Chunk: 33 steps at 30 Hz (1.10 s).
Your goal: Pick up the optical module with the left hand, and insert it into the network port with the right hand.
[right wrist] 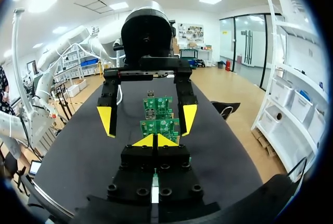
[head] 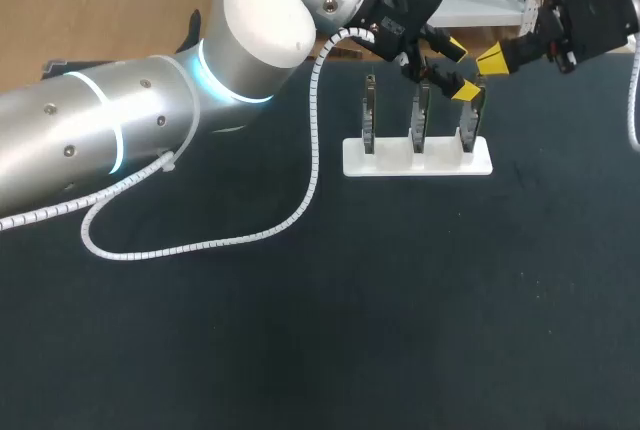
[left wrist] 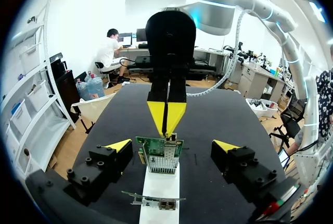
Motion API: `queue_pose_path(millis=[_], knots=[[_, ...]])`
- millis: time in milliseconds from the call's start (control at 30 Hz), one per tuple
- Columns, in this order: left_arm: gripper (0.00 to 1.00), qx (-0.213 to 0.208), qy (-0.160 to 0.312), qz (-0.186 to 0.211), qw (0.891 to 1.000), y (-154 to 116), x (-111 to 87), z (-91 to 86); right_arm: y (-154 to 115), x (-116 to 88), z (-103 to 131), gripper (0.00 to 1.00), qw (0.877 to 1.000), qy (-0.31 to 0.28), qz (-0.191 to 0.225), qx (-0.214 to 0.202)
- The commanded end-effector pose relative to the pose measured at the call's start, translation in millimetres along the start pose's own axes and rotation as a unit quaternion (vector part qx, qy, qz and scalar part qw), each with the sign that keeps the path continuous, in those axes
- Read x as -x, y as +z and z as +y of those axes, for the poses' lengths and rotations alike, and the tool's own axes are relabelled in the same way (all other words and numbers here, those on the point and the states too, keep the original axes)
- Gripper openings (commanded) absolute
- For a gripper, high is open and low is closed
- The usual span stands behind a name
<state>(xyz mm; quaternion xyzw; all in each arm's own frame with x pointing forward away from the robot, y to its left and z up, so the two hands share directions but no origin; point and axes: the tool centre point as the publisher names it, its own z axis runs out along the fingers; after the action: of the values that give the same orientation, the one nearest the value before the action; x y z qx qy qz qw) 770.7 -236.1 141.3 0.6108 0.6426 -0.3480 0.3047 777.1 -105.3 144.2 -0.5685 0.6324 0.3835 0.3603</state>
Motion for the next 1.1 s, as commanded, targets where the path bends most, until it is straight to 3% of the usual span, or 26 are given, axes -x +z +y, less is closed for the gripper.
queue_pose_path(millis=[33,900,1100], knots=[[1.00,0.003,-0.001,0.001,1.000,-0.8,-0.2,-2.4,1.7,-2.4,-0.5,0.00,1.000,0.003,0.001,0.001],[1.00,0.003,-0.001,0.001,1.000,-0.8,-0.2,-2.4,8.4,-9.0,3.7,0.00,1.000,0.012,0.006,0.009],[1.00,0.003,-0.001,0.001,1.000,-0.8,-0.2,-2.4,3.6,2.3,2.4,0.00,1.000,0.004,-0.009,0.003]])
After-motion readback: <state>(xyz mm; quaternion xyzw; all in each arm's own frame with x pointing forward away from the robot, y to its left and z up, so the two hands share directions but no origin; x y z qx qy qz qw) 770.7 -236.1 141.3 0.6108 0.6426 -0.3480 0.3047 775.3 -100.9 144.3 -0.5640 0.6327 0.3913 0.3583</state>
